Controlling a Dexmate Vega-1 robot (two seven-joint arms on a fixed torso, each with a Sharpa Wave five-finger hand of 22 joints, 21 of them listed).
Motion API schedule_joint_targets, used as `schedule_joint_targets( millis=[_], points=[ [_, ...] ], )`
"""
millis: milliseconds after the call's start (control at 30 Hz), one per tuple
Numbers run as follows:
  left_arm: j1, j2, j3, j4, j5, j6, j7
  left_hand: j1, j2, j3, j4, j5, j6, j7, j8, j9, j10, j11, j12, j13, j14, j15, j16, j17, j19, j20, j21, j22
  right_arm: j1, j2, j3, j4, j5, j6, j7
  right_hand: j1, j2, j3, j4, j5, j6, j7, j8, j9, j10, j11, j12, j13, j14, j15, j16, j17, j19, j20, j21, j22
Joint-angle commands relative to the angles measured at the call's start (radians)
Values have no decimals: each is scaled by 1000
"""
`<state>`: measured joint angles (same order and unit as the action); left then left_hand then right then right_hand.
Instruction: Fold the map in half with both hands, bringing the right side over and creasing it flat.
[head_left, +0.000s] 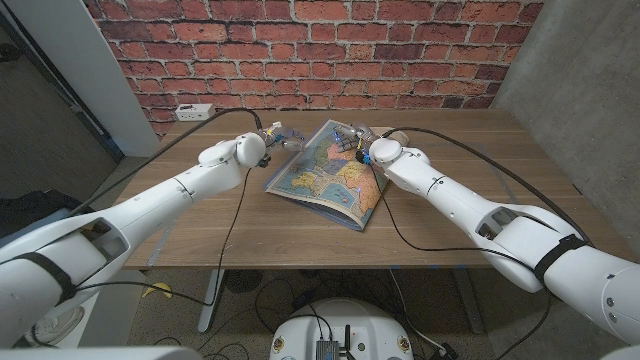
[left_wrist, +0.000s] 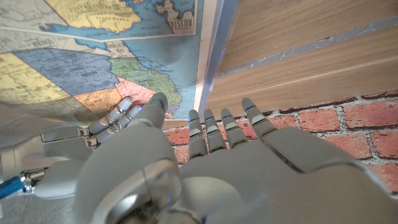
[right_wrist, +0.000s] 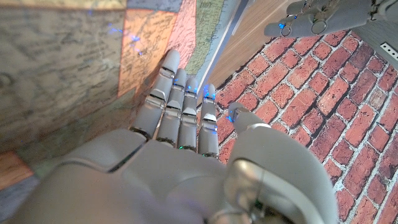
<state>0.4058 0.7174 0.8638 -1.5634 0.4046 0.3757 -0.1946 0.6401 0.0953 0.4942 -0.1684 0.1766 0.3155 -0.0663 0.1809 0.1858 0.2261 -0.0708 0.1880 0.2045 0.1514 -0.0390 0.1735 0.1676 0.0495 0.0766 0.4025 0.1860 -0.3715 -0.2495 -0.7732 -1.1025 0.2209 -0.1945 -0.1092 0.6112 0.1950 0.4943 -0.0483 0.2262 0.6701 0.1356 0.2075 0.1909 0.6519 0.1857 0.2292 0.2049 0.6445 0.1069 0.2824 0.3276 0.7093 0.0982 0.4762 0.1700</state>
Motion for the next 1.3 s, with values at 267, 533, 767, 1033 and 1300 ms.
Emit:
schedule_joint_targets(
  millis=[267,533,767,1033,1300],
  points=[
    [-56,-42,90,52,136,8,-138,14,-15,-16,2,8,-37,-8,-6,3,-29,3,-2,-3,-21,-2,-2,1,-15,12,-13,0,-12,-5,-2,-40,-19,-11,-5,4,-7,8,2,0,7,1,-2,2,5,-7,-3,3,4,-9,6,3,6,-4,-4,3],
    [-58,-53,107,59,160,20,-180,22,-15,-20,4,10,-57,-8,-7,2,-43,9,-2,-5,-37,4,-3,1,-20,14,-18,0,-17,-9,2,-51,-18,-1,-3,3,-9,10,3,-1,8,2,-3,3,7,-4,-4,3,6,-9,7,3,7,-4,-6,3],
    [-53,-55,112,47,186,44,-190,26,-14,-23,5,11,-65,0,-5,2,-47,11,0,-6,-39,3,-1,1,-19,13,-20,0,-36,-13,21,-55,-19,52,-30,4,-9,11,2,-1,7,1,-4,3,4,-5,-6,3,6,-9,8,5,7,-4,-8,3],
    [-51,-55,114,42,202,63,-207,33,-9,-24,6,12,-65,7,-1,3,-45,13,4,-7,-38,5,2,1,-17,14,-22,0,-76,-19,63,-43,-31,187,-114,13,-8,18,-6,0,0,-5,-9,3,-2,-12,-10,3,-3,-14,7,8,0,-8,-14,4],
    [-49,-55,117,34,221,89,-218,55,21,-13,7,14,-62,20,5,3,-42,18,9,-8,-35,6,6,2,-12,16,-23,1,-133,-1,123,-36,-71,289,-321,24,-11,23,-21,4,-26,-13,-17,4,-59,-19,-31,5,-72,-20,-13,18,-55,-23,-47,4]
  ],
)
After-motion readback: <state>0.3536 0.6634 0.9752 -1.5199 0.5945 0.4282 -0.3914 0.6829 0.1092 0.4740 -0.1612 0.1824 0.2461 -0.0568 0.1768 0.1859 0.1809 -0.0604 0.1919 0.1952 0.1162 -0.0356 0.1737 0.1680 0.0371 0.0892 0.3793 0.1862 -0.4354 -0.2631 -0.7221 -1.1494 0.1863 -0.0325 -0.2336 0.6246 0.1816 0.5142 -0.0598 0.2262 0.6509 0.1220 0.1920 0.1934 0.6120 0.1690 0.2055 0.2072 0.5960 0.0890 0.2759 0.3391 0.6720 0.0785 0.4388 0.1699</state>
